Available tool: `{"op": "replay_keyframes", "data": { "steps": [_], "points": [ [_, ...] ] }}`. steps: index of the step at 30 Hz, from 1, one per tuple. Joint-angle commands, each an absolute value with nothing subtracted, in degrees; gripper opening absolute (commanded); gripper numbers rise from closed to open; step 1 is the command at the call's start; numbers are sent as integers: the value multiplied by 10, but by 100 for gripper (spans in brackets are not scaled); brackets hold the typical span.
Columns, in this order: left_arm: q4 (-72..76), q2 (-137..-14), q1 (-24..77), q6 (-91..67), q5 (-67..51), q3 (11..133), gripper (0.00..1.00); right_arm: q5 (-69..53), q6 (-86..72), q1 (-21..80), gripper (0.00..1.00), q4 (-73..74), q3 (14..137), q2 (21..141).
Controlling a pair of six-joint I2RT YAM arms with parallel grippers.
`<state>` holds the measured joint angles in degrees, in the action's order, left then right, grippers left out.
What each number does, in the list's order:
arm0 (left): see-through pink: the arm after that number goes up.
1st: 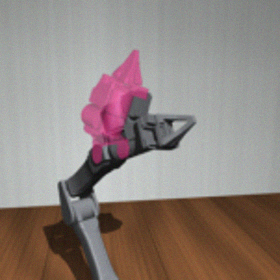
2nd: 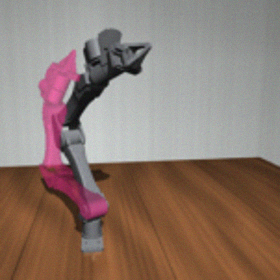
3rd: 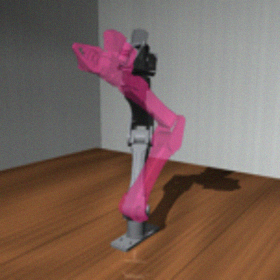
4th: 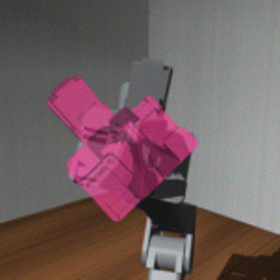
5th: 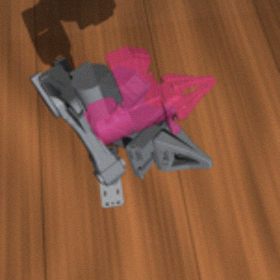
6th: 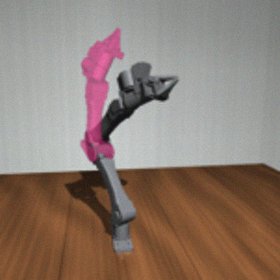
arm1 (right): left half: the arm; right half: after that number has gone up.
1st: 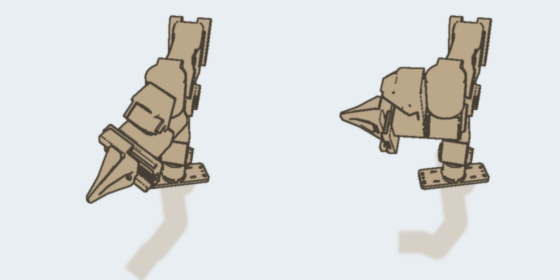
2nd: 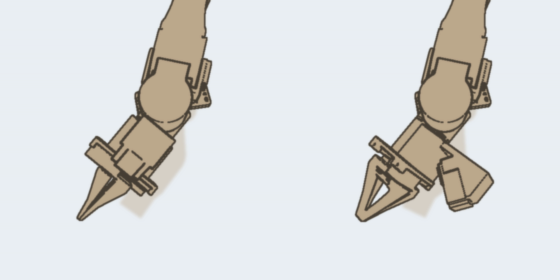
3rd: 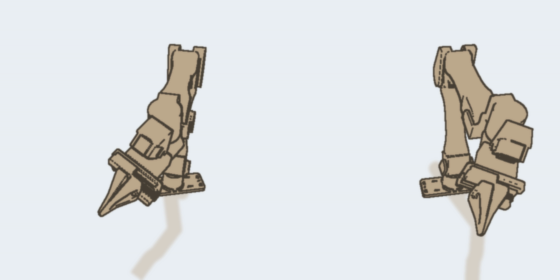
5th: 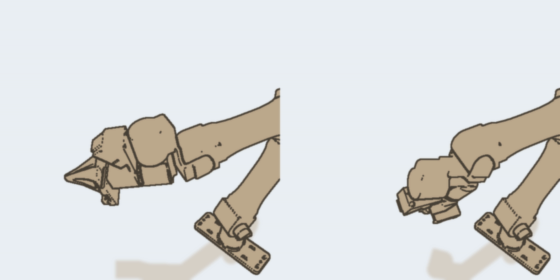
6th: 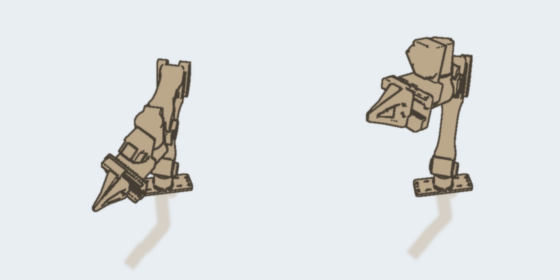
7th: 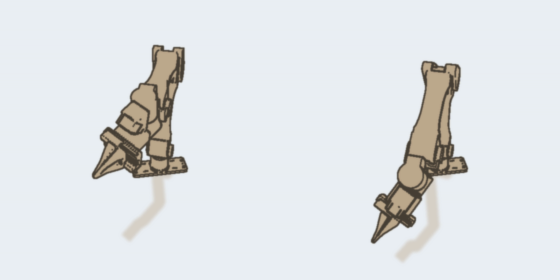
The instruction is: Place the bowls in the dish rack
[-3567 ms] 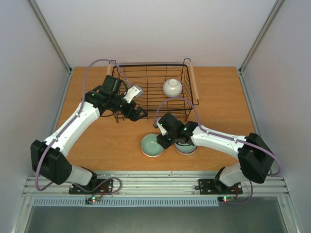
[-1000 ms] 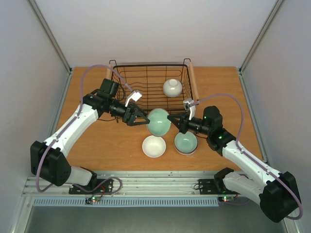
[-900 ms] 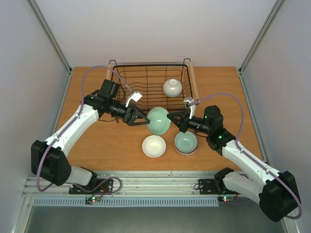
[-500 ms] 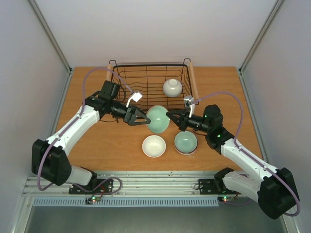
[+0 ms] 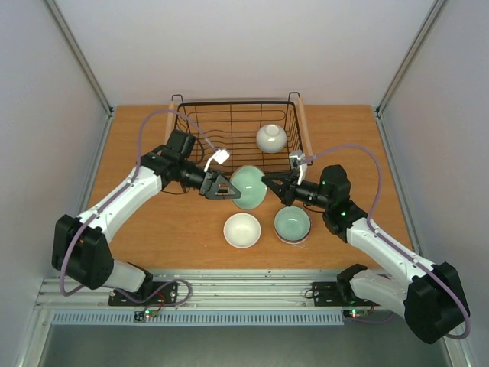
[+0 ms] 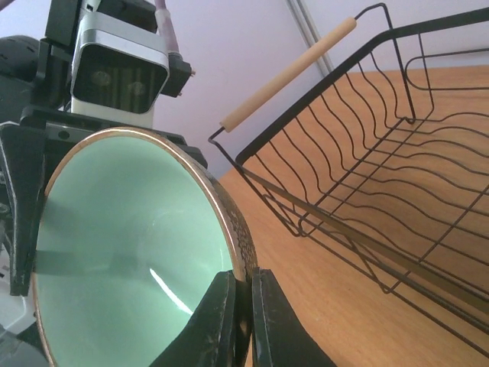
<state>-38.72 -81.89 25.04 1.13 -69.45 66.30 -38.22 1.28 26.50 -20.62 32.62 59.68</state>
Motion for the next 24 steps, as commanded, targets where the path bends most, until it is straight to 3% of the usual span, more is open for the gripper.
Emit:
{"op": "replay_keyframes", "data": {
  "steps": [1,7,10,12,15,18,20,21,24],
  "points": [
    [-366,-826,254,12,-711,664,61,-392,1,260,1,-261,330,598],
    [-366,-829,254,11,-712,668,2,-395,1,260,1,-263,332,609],
    [-370,-830,254,14,-716,671,0,-394,-20,260,1,-262,333,611],
    [-379,-828,254,19,-711,680,0,-389,-21,260,7,-255,334,607],
    [-406,-817,254,44,-694,705,0,-377,-14,260,30,-240,330,588],
    [-425,-811,254,64,-663,740,1,-356,-10,260,75,-217,322,560],
    [-429,-813,253,69,-636,769,0,-345,12,260,92,-199,319,536],
    [-432,-815,253,72,-619,786,0,-341,15,260,98,-188,318,525],
    [-439,-835,253,89,-542,847,0,-335,25,260,99,-153,317,492]
  ]
}}
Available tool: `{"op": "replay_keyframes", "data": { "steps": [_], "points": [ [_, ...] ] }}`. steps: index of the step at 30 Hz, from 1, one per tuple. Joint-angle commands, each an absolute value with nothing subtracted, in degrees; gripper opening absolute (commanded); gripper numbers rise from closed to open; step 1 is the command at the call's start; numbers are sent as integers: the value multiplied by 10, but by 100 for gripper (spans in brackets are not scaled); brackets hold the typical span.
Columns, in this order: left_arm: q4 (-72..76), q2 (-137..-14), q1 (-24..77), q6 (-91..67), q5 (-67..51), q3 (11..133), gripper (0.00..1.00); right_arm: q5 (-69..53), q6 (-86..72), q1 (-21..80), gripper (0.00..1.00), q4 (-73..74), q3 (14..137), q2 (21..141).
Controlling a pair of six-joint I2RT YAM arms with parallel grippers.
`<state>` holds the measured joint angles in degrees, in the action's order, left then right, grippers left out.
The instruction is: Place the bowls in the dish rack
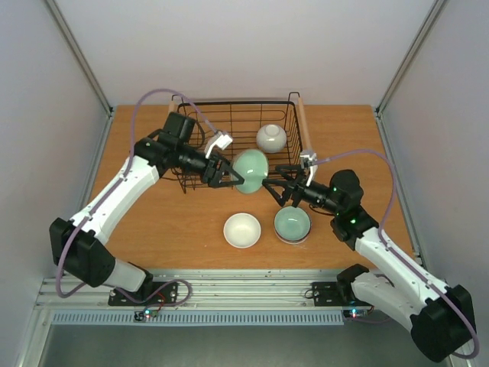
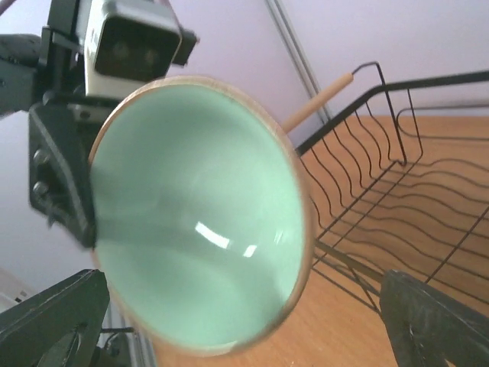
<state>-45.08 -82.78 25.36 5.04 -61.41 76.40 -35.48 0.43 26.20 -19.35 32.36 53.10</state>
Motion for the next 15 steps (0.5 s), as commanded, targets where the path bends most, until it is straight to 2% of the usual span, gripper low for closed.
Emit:
{"op": "replay_keyframes", "data": {
  "steps": [1,8,15],
  "points": [
    [-436,-844,253,94,-501,867,0,-334,26,260,98,-142,317,481],
    [-436,-993,271,187,-174,1010,0,-334,36,261,98,-51,314,397],
    [-309,-1140,316,307,130,1038,0,-329,49,261,98,43,316,337]
  ]
}}
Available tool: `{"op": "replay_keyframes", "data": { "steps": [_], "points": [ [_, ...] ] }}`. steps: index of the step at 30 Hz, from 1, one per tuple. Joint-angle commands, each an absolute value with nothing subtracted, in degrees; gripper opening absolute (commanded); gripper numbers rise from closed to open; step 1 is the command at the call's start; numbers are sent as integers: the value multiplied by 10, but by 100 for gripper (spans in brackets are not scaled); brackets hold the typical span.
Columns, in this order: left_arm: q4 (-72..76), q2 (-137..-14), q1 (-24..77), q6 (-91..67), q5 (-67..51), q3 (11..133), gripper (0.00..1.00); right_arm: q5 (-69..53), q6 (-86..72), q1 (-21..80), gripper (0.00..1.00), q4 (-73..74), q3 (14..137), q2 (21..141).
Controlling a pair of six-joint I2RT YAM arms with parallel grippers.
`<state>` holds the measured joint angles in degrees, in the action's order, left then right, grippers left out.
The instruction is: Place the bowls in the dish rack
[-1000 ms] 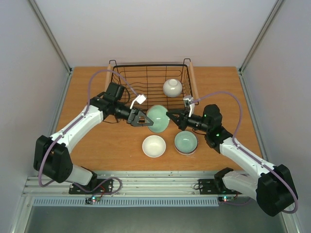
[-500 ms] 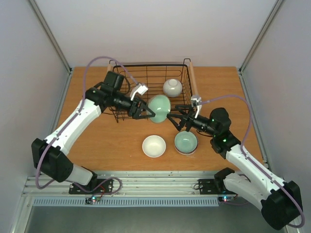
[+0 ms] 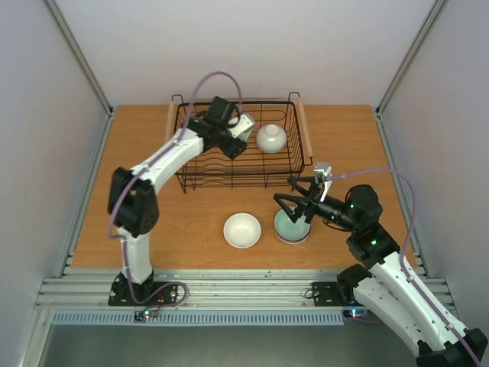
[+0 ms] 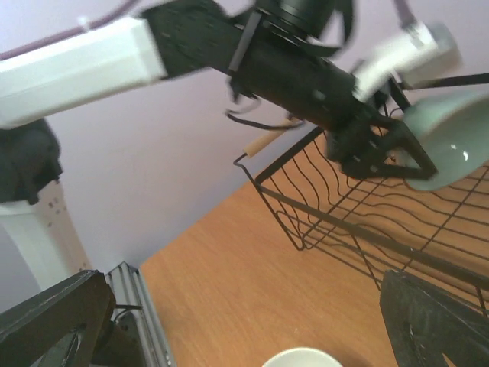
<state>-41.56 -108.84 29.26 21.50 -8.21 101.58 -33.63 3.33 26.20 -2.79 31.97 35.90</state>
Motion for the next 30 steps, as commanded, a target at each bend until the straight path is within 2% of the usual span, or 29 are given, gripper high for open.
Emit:
{"op": "replay_keyframes", "data": {
  "steps": [1,11,15,24,28,29,30],
  "points": [
    [-288,-1156,317,322,157,1041,1,-328,51,261,98,51,316,333],
    [-50,-1267,328,484,343,1037,1,-340,48,261,99,57,304,324],
    [18,-1304,330,555,366,1031,0,-341,46,261,98,55,303,323],
    [-63,-1303,330,565,338,1001,1,-336,48,261,98,66,305,319],
    [-92,-1287,330,564,330,982,17,-336,48,262,98,64,305,324],
    [-100,-1285,329,565,330,980,25,-337,48,261,98,62,305,326],
    [-107,-1285,329,566,330,980,40,-338,47,261,98,61,305,328]
  ]
}}
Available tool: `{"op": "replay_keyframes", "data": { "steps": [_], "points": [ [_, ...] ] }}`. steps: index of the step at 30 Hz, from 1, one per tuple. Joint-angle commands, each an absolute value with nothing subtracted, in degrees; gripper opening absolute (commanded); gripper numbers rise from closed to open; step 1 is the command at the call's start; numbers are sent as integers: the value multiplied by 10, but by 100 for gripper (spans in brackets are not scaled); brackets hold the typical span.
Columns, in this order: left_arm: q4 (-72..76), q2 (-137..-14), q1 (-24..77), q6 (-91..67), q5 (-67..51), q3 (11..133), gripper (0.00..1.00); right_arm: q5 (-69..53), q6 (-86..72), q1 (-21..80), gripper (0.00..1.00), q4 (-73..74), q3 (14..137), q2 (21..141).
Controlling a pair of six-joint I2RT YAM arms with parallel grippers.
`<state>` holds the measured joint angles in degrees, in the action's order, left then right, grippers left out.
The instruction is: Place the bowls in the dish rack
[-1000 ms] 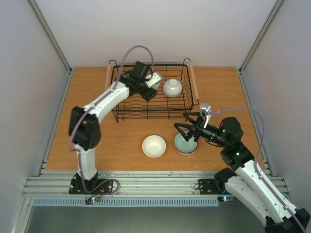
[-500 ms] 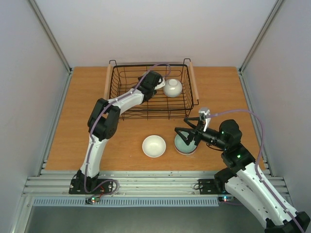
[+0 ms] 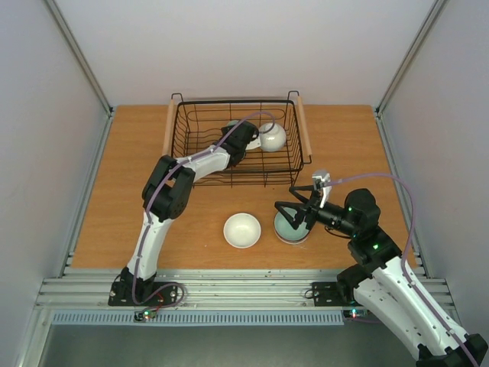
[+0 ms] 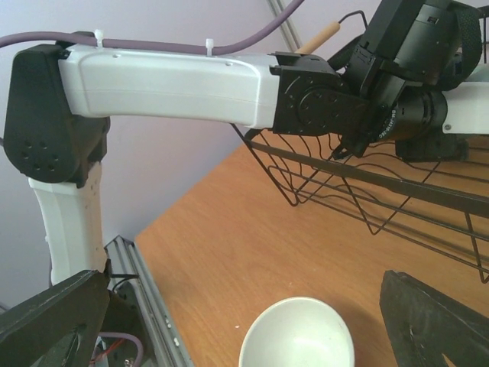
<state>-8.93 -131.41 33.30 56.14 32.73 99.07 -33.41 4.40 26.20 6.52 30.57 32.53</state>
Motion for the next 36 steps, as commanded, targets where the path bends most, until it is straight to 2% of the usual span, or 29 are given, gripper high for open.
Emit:
{"op": "replay_keyframes", "data": {
  "steps": [1,4,5,7,15,17,20,23,27,30,36],
  "points": [
    [-116,-1285,329,566,330,981,51,-339,47,262,98,60,306,329],
    [-134,-1288,328,565,330,983,84,-338,47,261,98,66,309,330],
    [-139,-1288,327,564,328,984,92,-335,48,261,98,71,310,329],
    [-151,-1288,327,560,324,988,99,-329,52,261,98,87,316,329],
    [-203,-1275,325,525,298,1020,99,-301,74,261,98,152,349,340],
    [-225,-1247,322,497,265,1029,99,-290,81,262,94,184,369,362],
    [-315,-1195,304,421,154,1069,99,-286,85,272,87,209,390,409],
    [-344,-1130,274,315,23,1078,99,-234,106,310,80,264,435,488],
    [-392,-1075,232,217,-107,1099,99,-144,145,405,78,332,501,595],
    [-403,-1033,194,145,-195,1079,99,-97,155,472,77,362,545,667],
    [-436,-928,177,104,-287,986,99,-50,144,485,65,394,587,742]
  ]
}}
